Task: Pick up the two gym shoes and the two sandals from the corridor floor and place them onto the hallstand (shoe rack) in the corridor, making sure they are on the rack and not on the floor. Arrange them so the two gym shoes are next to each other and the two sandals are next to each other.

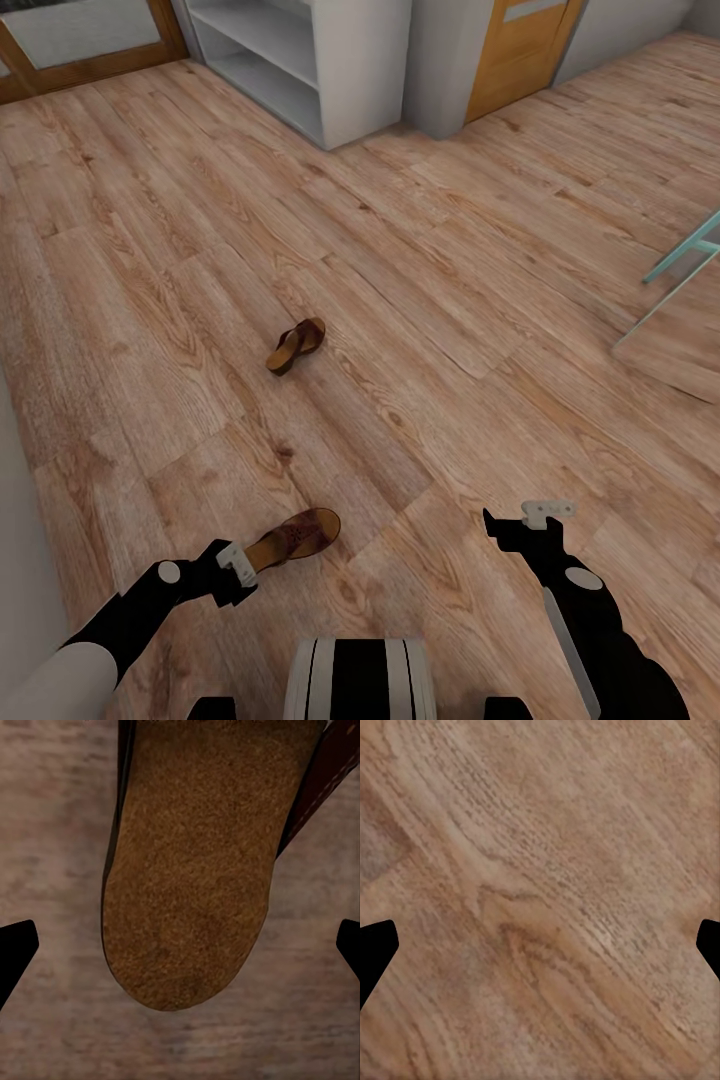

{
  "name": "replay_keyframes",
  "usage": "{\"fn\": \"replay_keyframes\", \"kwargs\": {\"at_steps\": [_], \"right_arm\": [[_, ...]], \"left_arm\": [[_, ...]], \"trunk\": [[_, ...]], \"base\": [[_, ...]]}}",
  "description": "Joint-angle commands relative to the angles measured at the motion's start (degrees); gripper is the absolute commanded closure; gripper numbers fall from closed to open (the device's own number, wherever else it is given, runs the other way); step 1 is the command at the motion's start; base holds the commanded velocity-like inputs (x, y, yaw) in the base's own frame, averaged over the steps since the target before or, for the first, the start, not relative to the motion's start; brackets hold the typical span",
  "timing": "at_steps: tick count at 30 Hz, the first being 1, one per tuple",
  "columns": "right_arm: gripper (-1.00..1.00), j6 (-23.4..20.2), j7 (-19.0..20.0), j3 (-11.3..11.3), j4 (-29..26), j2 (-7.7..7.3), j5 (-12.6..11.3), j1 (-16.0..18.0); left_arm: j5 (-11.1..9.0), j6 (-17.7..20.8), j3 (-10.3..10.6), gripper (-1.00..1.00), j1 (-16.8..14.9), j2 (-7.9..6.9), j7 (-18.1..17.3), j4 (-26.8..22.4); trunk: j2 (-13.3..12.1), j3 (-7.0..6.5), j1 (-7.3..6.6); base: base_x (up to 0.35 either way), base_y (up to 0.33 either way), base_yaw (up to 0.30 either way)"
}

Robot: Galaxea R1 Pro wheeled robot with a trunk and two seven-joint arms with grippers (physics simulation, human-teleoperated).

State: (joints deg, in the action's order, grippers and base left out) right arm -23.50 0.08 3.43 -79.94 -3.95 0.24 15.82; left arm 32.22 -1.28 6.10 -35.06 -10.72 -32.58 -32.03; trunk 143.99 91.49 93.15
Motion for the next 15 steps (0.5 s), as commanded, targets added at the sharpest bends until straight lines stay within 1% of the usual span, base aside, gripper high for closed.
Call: {"fn": "replay_keyframes", "kwargs": {"at_steps": [1, 15], "right_arm": [[-1.00, -0.3, 0.0, 0.0, -0.1, -0.01, 0.0, 0.0], [-1.00, -0.3, 0.0, 0.0, -0.1, -0.01, 0.0, 0.0]], "left_arm": [[0.5, -0.1, 0.1, -1.00, 0.0, -0.04, -0.1, -0.1], [0.5, -0.1, 0.1, -1.00, 0.0, -0.01, -0.2, -0.1]], "trunk": [[0.0, 0.03, -0.01], [0.0, 0.03, -0.01]], "base": [[0.000, 0.000, 0.000], [0.000, 0.000, 0.000]]}}
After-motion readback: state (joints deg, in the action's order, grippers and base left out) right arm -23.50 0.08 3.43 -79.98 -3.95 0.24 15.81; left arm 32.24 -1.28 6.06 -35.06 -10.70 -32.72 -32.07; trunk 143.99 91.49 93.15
